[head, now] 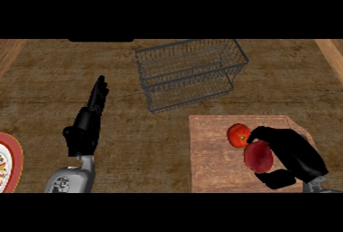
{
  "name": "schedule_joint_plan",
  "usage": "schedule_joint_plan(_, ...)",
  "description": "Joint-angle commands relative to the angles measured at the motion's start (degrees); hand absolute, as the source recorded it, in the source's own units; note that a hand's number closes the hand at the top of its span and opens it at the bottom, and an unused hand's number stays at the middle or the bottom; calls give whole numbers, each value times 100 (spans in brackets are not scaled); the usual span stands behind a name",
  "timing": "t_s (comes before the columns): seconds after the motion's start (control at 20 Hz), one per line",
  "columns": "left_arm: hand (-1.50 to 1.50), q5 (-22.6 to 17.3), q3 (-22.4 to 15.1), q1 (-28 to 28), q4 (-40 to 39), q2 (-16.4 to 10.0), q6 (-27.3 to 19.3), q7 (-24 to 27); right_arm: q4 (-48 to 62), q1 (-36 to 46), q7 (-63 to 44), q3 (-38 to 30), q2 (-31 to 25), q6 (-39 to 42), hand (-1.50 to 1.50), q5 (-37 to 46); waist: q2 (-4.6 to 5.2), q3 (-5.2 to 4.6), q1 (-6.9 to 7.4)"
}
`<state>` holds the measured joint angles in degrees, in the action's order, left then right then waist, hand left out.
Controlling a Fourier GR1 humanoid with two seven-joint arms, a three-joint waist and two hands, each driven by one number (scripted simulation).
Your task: Pick the pear from the cutting board and place it in the tiered basket
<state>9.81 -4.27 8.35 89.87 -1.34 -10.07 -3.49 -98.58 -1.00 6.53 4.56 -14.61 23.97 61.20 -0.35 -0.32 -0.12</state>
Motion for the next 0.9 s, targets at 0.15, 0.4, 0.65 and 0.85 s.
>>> schedule_joint_plan(0.15,0,-107,67,-542,308,-185,251,260,234,-32,157,46,137,-772,150,344,31,32,20)
schedule_joint_plan(0.4,0,39,-155,-176,61,33,117,129,77,415,-2095,1868,1213,-19,150,2306,38,7,172)
schedule_joint_plan(0.65,0,2,-111,-121,-33,42,124,121,109,744,-4043,3358,1444,636,150,2473,32,11,244)
schedule_joint_plan(0.85,0,88,-322,41,62,129,-63,-95,-56,1645,-5744,3924,1454,900,150,1599,36,27,194)
